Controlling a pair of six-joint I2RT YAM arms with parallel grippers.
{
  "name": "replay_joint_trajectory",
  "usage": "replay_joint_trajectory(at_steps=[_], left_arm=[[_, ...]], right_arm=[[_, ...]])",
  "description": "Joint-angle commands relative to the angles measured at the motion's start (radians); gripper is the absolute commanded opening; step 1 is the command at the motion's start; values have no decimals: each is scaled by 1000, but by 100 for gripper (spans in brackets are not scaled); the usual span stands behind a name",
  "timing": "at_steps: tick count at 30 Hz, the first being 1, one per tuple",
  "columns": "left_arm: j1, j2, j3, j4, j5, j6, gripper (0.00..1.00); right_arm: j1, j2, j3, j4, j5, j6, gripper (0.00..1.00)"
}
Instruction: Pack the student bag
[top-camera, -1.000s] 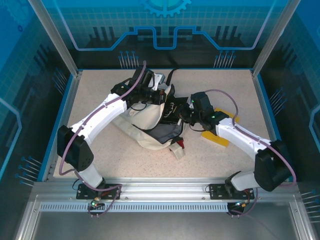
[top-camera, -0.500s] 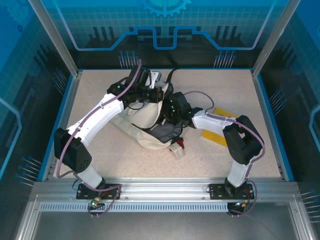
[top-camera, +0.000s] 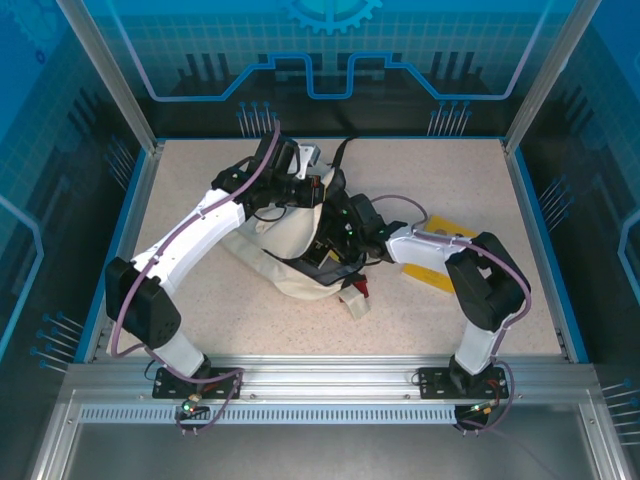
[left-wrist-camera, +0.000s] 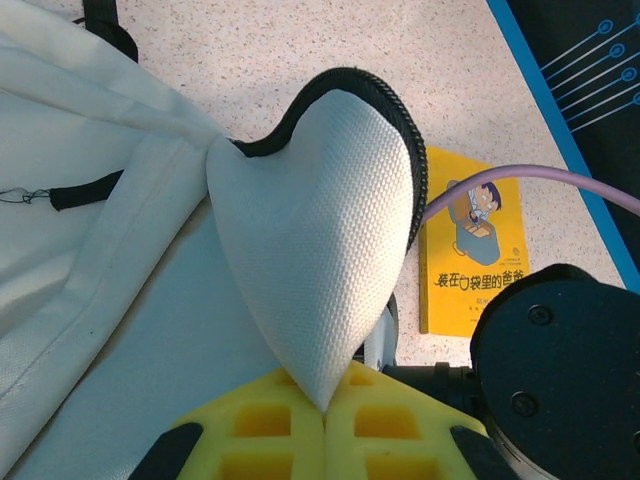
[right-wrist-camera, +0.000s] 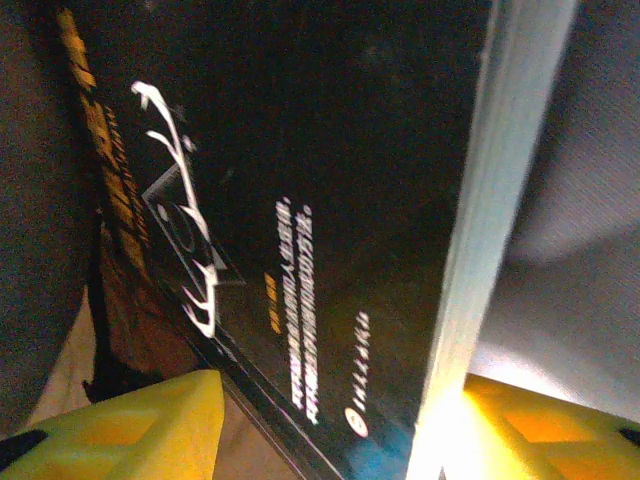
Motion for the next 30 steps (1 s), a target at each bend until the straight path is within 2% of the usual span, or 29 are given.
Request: replay_joint_trajectory(at_steps=[1,6,8,11,16,19,22,26,30], left_arm=[[5,-35,3,65,43,-14,0],[6,-30,3,65,47,-17,1],[6,-27,3,62,51,-18,1],[6,-26,1,57,49,-21,1],[6,-30,-4,51,44,-24,1],[6,-33,-8,48,42,-24,0],[7,-39,-14,43,33,-18,0],[9,-48,-21,26,14,8,0],[14,-79,-46,-7,-15,71,0]], right_arm=[[22,-50,-20,5,-38,11,55],[27,-34,-14,42,-55,24,35],[28,-12,2,67,-60,32,30],[34,30,48,89,-46,39,26],[36,124,144,94,-25,47,25],[36,162,220,30,-44,10,29],[36,132,203,-4,-53,-10,36],[21,21,108,-23,-78,-31,50],[6,-122,46,-129,-76,-120,64]])
